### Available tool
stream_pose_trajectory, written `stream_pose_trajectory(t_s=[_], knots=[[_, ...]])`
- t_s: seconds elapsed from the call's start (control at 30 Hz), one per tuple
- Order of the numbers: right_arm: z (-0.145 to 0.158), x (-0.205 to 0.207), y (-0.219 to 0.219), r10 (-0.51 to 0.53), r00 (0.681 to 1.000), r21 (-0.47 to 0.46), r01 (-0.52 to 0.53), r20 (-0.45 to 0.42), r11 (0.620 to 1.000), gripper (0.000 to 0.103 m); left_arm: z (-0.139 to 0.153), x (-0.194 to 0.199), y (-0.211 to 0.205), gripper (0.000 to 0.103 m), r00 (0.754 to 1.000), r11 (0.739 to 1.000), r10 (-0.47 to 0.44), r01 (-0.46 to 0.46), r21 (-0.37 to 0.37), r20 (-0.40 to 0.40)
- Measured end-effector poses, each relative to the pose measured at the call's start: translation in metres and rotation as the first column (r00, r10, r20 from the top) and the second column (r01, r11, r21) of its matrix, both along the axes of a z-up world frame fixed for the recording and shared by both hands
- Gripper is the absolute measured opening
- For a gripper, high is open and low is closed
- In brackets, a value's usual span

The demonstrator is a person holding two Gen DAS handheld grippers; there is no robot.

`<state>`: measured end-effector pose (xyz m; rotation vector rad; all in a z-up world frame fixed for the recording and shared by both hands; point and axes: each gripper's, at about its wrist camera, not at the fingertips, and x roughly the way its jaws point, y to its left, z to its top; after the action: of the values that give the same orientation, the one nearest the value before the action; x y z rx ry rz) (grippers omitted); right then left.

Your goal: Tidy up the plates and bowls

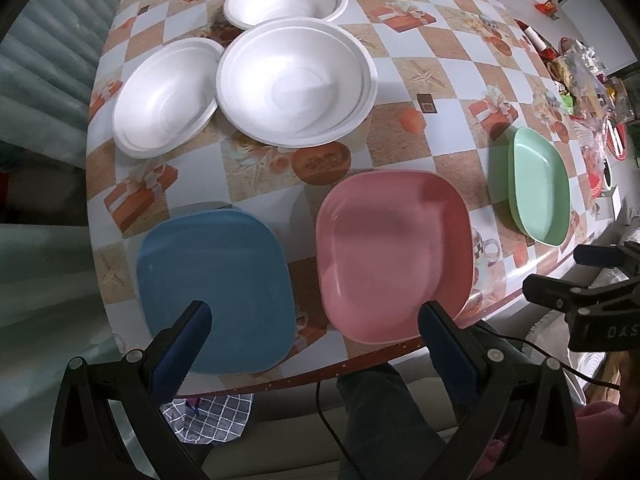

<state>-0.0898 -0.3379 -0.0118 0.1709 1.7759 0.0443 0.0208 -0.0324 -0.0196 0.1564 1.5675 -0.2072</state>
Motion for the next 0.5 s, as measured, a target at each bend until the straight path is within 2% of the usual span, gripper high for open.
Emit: stream_pose_trajectory(t_s=[0.27, 0.5], knots=[[-0.006, -0.001, -0.002, -0.002, 1.000, -0.046, 0.002, -0.001, 0.999, 0.103, -0.014, 0.015, -0.022, 0.103, 0.999, 0.998, -0.049, 0.049, -0.042, -0.005], [-0.013, -0.006, -0.009, 0.000, 1.000, -0.078, -0.002, -0.023, 0.997, 0.103, -0.040, 0.035, -0.025, 0.103, 1.000, 0.993, 0.013, -0.015, -0.113, -0.026]])
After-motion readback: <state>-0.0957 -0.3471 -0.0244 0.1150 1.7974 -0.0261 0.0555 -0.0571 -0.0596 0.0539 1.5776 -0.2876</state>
